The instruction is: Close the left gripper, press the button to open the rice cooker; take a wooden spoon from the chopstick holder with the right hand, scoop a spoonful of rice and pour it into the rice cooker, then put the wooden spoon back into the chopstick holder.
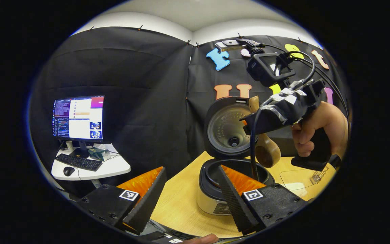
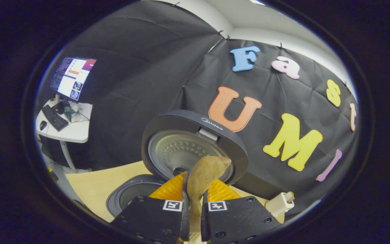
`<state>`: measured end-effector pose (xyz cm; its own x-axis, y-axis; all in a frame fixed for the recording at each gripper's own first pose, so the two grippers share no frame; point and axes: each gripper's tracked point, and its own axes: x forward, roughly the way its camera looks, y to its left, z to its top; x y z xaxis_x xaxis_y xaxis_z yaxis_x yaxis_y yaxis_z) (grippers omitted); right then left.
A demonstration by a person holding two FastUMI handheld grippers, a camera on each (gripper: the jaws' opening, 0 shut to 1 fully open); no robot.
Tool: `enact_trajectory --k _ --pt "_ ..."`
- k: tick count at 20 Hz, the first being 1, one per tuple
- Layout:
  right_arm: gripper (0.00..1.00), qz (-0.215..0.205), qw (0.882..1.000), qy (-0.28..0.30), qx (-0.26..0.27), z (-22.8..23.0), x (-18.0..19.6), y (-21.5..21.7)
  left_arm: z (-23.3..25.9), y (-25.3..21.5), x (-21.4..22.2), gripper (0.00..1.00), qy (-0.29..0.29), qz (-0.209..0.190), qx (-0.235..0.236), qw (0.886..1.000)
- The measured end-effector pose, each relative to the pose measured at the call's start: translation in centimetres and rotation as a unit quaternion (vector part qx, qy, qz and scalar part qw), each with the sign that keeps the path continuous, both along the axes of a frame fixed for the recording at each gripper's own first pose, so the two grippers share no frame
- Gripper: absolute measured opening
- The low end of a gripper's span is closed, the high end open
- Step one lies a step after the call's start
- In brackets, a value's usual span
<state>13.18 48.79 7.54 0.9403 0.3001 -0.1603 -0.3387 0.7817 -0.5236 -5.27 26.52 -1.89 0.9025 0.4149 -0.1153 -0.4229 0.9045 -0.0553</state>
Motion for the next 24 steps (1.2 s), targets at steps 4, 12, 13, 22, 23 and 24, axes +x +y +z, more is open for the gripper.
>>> enact_trajectory --k 4,12,13,22,23,24 --pt "0.13 -0.008 0.999 0.027 0.017 0.0 0.2 -3.1 0.4 -1.4 0.5 0.96 -0.006 -0.016 0.004 1.000" --pt "0.13 -0.075 0.995 0.037 0.054 1.3 2.8 -14.3 0.2 -7.7 3.1 0.96 0.002 -0.079 0.012 0.997" --pt "0.13 -0.084 0.994 0.039 0.059 1.4 3.2 -15.8 0.2 -8.6 3.3 0.96 0.005 -0.086 0.013 0.996" --pt "0.13 -0.182 0.970 0.094 0.128 -1.4 8.1 -30.1 0.8 -13.4 4.2 0.96 0.005 -0.129 0.053 0.990" --pt "0.13 -0.190 0.968 0.099 0.132 -1.8 8.5 -31.4 0.8 -13.7 4.3 0.96 0.003 -0.134 0.054 0.990" --pt "0.13 -0.200 0.965 0.103 0.135 -2.1 9.0 -32.9 1.0 -13.9 4.4 0.97 0.004 -0.138 0.057 0.989"
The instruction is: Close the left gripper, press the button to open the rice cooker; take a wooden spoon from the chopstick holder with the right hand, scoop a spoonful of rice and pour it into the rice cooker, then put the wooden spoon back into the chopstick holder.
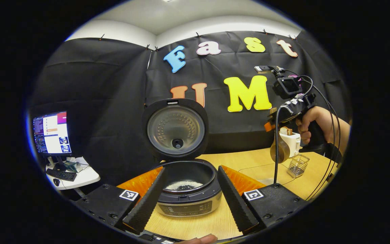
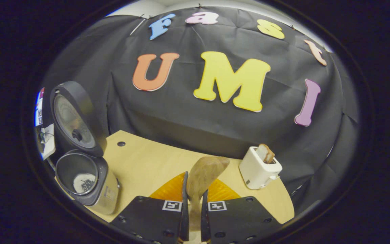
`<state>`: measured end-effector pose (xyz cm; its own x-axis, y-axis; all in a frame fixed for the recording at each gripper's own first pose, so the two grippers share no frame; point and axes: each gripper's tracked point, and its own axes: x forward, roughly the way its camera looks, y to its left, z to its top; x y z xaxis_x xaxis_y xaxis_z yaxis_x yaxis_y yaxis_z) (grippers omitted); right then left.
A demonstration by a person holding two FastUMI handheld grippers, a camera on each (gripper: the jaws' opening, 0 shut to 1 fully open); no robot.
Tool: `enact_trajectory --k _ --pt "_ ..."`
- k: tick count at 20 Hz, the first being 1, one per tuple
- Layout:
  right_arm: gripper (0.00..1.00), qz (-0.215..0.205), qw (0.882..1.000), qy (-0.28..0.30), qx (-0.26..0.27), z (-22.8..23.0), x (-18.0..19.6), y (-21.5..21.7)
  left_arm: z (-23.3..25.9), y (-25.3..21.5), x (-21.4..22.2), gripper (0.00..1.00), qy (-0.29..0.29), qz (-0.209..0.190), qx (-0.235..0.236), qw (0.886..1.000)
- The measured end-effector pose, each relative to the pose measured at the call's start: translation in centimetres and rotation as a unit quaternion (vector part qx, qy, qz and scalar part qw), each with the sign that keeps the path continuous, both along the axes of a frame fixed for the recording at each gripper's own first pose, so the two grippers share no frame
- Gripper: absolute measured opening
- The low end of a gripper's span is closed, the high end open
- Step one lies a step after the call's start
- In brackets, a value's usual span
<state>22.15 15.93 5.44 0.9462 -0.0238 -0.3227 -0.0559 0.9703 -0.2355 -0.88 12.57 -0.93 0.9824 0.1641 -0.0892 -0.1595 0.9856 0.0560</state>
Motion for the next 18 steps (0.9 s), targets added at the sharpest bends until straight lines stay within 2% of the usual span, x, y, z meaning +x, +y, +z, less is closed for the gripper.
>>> enact_trajectory --k 4,12,18 --pt "0.13 -0.048 0.999 0.001 0.006 -0.6 1.6 -6.0 -0.2 0.3 -0.1 0.97 0.001 0.002 0.003 1.000" --pt "0.14 -0.123 0.990 -0.064 0.031 -0.4 2.8 -15.1 -0.4 1.5 0.1 0.97 0.006 0.021 0.007 1.000" --pt "0.16 -0.136 0.988 -0.038 0.062 -3.0 3.2 -17.8 -0.6 1.4 0.2 0.97 0.010 0.022 0.014 1.000"
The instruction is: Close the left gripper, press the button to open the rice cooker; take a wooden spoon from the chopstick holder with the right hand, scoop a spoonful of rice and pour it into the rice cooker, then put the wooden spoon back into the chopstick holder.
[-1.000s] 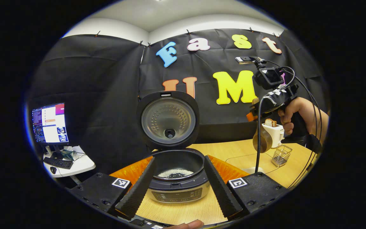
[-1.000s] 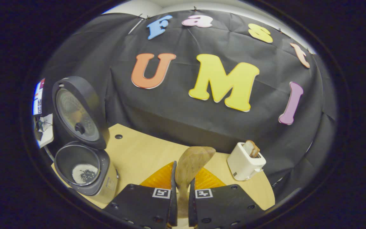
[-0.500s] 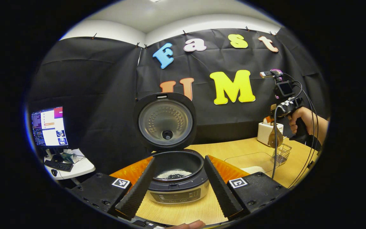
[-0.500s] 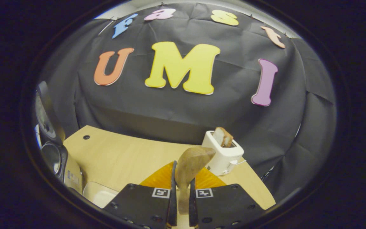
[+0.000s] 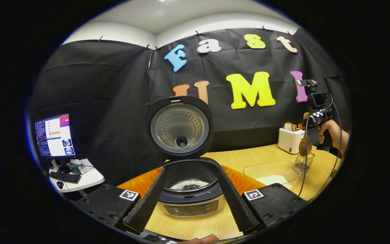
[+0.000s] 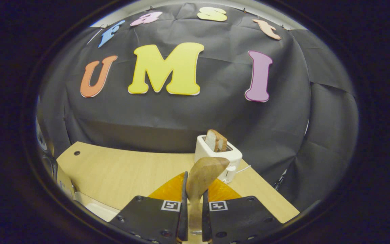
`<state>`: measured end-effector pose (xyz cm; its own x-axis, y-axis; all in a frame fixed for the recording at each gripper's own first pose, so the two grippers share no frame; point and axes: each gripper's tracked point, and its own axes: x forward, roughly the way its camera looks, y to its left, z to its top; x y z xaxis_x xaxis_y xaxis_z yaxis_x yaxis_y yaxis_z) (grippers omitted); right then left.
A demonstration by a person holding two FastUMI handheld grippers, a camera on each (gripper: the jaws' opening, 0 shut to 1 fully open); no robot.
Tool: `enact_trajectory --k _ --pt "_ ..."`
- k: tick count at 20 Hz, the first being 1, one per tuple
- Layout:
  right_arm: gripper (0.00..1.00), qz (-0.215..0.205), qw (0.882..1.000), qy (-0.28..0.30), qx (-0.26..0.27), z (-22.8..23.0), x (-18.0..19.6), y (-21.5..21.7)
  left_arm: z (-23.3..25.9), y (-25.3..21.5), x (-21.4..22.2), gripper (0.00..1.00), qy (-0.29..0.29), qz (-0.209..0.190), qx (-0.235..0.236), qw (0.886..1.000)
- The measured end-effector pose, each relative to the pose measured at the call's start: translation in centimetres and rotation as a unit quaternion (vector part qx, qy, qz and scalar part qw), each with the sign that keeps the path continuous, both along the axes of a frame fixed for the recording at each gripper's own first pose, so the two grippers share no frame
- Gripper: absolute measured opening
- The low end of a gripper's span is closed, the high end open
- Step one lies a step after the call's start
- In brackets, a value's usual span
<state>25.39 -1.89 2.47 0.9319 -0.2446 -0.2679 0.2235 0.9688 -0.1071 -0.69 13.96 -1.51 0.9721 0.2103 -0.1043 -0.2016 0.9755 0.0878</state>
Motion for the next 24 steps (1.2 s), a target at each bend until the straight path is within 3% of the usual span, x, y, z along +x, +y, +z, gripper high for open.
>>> enact_trajectory --k 5,7,9,11,14,15,19,24 --pt "0.20 -0.001 0.999 0.020 0.045 -1.6 0.0 -1.1 -0.1 0.0 0.1 0.97 0.003 0.000 0.003 1.000" --pt "0.31 0.002 0.999 0.022 0.046 -1.8 0.0 -1.0 -0.1 -0.1 0.1 0.97 0.003 -0.001 0.003 1.000" --pt "0.52 -0.006 0.998 0.022 0.050 -1.8 -0.2 -1.7 0.0 -0.1 0.1 0.97 0.001 -0.001 0.003 1.000" --pt "0.60 -0.006 0.998 0.026 0.059 -2.0 -0.5 -1.8 0.1 -0.3 0.2 0.97 0.000 0.000 0.002 1.000" --pt "0.88 -0.011 0.998 0.025 0.052 -2.0 -1.2 -2.6 0.3 -0.6 0.3 0.97 -0.005 0.002 0.000 1.000" --pt "0.92 -0.011 0.998 0.022 0.054 -1.8 -1.6 -2.7 0.4 -0.6 0.3 0.97 -0.008 0.002 -0.002 1.000" --pt "0.92 -0.002 0.998 0.009 0.060 -1.4 -3.3 -3.4 1.3 -1.2 0.2 0.97 -0.021 0.007 -0.006 1.000" --pt "0.94 0.045 0.997 -0.042 0.049 0.0 -7.5 -3.2 3.2 -0.6 -0.7 0.97 -0.042 0.038 0.012 0.998"
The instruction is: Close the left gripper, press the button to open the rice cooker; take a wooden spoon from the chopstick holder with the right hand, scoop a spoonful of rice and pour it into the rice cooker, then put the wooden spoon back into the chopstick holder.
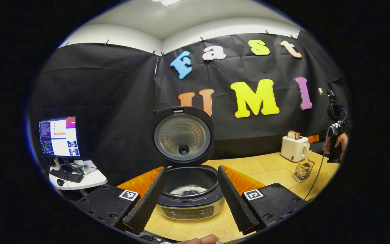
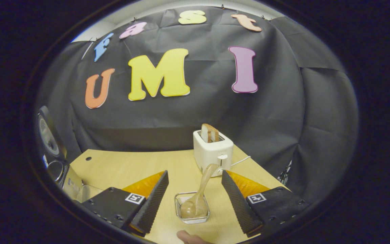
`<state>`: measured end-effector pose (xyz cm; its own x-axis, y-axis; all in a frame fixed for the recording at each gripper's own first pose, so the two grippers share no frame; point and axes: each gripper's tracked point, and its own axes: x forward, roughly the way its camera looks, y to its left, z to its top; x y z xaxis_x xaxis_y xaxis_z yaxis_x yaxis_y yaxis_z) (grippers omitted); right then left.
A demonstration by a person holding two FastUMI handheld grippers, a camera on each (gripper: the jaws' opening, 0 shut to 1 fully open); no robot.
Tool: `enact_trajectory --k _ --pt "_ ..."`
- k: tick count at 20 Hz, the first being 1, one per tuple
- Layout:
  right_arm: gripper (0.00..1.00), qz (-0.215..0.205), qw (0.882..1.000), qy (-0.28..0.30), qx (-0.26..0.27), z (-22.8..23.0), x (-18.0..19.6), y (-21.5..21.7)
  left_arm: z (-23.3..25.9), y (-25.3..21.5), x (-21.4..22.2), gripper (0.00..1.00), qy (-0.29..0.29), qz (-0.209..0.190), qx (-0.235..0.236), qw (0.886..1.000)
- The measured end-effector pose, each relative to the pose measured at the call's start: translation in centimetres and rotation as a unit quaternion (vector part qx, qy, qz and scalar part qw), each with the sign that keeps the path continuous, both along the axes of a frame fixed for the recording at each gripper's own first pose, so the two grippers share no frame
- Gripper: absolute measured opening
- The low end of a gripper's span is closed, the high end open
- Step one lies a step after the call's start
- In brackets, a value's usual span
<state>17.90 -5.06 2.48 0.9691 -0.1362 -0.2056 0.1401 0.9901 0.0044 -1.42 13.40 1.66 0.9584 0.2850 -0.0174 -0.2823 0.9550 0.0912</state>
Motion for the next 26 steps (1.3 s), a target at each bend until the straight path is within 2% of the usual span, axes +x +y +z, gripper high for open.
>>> enact_trajectory --k 1,2,6,9,13,15,16,20,22,26 --pt "0.92 0.006 1.000 -0.009 -0.005 0.1 -1.0 -0.2 0.4 -0.1 0.0 0.96 0.000 0.002 0.004 1.000" --pt "0.95 0.014 1.000 -0.018 -0.008 0.3 -2.1 -0.2 0.9 -0.3 0.0 0.96 -0.004 0.001 0.002 1.000" --pt "0.92 0.034 0.998 -0.047 -0.011 0.6 -6.8 -0.1 4.0 -1.7 0.8 0.97 -0.022 -0.024 -0.016 0.999" --pt "0.94 0.039 0.997 -0.056 -0.019 0.2 -9.8 -0.2 6.9 -1.4 1.8 0.96 -0.034 -0.028 -0.008 0.999" --pt "0.92 0.056 0.996 -0.053 -0.042 -1.5 -13.0 0.2 10.6 -0.7 3.6 0.96 -0.044 -0.038 -0.026 0.998" --pt "0.92 0.079 0.995 -0.049 -0.045 -2.5 -14.5 1.2 13.3 0.4 4.6 1.00 -0.064 -0.034 -0.033 0.997" --pt "0.94 0.089 0.994 -0.049 -0.046 -2.8 -15.2 1.6 14.5 1.3 5.1 0.96 -0.070 -0.028 -0.038 0.996" --pt "0.94 0.107 0.991 -0.058 -0.048 -3.4 -17.5 2.5 18.9 4.8 8.0 0.96 -0.110 -0.015 -0.048 0.993" --pt "0.94 0.116 0.990 -0.064 -0.054 -3.5 -18.2 2.8 19.7 6.6 10.0 0.96 -0.125 -0.001 -0.055 0.991" --pt "0.94 0.128 0.986 -0.082 -0.070 -3.5 -19.2 3.3 19.7 9.1 15.7 0.95 -0.134 0.002 -0.035 0.990"
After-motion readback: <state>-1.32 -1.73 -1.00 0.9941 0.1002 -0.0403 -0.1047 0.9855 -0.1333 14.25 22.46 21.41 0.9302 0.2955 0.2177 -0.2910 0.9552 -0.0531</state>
